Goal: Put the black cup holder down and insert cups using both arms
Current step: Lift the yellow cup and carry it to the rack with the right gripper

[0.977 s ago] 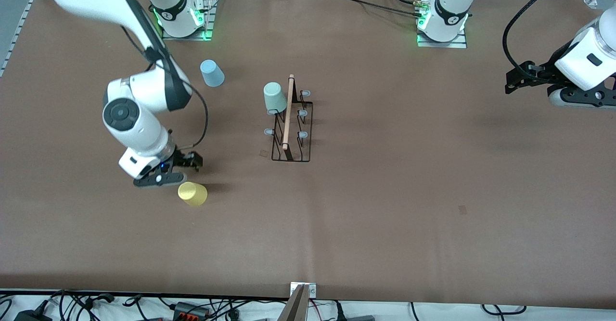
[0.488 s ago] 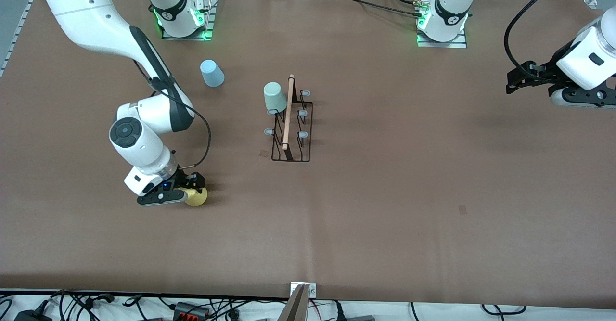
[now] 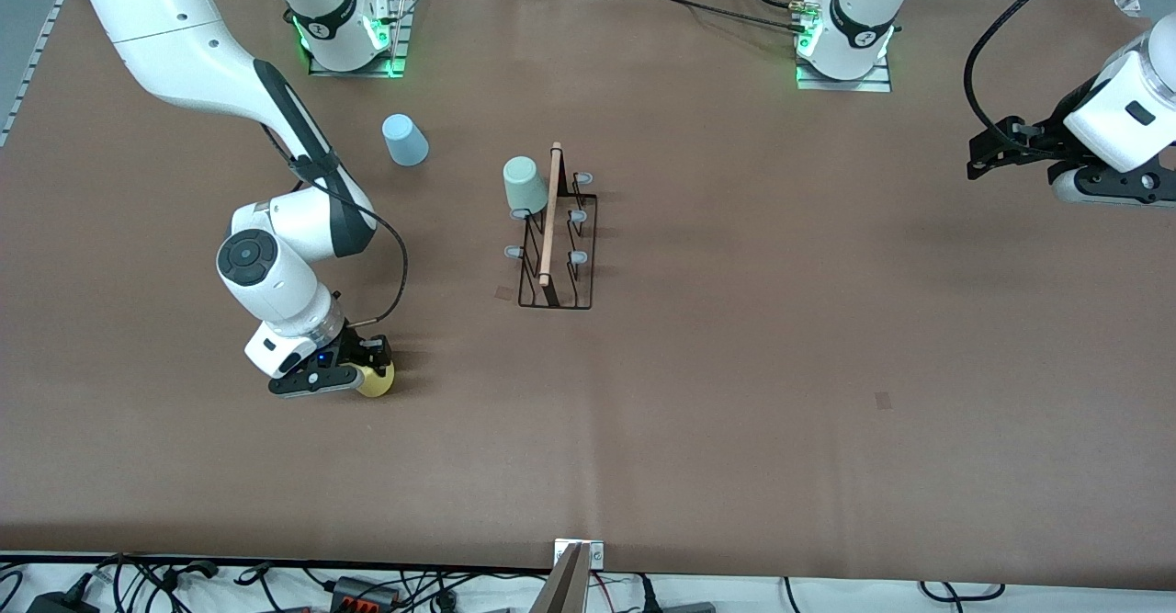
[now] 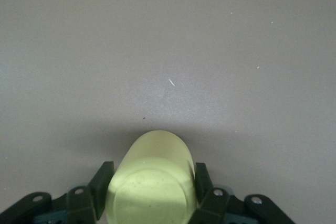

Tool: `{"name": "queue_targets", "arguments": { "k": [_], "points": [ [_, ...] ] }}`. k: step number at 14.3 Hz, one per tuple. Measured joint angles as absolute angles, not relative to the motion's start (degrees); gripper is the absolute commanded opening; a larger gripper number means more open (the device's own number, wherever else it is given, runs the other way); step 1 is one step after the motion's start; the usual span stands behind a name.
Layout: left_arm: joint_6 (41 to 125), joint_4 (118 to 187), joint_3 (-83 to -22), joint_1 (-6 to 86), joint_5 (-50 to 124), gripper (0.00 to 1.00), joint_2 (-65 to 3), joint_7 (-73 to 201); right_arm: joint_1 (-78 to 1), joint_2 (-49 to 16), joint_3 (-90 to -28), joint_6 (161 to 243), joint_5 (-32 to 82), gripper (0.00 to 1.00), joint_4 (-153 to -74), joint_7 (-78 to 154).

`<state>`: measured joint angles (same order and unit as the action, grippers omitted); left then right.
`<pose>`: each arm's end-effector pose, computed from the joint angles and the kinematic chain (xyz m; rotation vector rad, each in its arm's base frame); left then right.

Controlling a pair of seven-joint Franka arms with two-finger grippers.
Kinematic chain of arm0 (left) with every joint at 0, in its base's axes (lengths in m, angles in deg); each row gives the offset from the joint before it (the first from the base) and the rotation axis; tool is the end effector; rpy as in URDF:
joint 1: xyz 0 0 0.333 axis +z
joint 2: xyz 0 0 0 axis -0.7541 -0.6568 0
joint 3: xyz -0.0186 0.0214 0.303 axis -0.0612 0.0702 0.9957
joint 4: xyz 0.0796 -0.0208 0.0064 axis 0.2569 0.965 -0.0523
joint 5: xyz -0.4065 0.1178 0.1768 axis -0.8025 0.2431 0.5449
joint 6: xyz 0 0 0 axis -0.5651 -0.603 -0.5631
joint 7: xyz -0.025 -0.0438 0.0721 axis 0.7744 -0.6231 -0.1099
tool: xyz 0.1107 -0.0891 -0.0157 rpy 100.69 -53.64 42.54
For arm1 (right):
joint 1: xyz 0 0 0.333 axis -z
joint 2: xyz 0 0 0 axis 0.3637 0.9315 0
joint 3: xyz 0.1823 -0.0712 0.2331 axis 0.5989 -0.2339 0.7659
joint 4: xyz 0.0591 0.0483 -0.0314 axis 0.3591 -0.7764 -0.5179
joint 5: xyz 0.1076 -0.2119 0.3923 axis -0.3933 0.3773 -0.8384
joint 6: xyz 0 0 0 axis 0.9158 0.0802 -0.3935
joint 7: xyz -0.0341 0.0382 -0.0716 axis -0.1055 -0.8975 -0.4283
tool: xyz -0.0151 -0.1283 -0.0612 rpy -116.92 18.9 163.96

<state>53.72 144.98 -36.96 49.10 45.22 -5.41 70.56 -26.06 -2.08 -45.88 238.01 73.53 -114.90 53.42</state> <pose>0.6112 -0.0296 0.5493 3.1299 -0.0771 -0.1427 0.7197 0.1576 0.1294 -3.0946 -0.2588 -0.3926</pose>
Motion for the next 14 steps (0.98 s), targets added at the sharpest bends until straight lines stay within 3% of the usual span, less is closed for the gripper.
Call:
{"name": "queue_targets", "arguments": {
  "k": [2,4,9,14],
  "points": [
    [53.7,145.0,-36.8,49.1,45.2,1.0,-5.4,70.6,-26.1,-2.3,-45.8,236.7,73.5,0.11,-114.7,53.4],
    [53.7,145.0,-36.8,49.1,45.2,1.0,-5.4,70.6,-26.7,-4.5,-45.6,230.5,73.4,0.11,-113.7,53.8],
    [53.7,144.9,-37.0,49.1,45.2,1.0,-5.4,70.6,-32.5,-17.7,-44.6,210.6,65.8,0.11,-112.9,66.7],
    [53.7,144.9,-37.0,49.1,45.2,1.0,-5.4,70.6,-43.2,-20.2,-44.0,210.9,63.1,0.11,-113.6,86.9]
  ]
}}
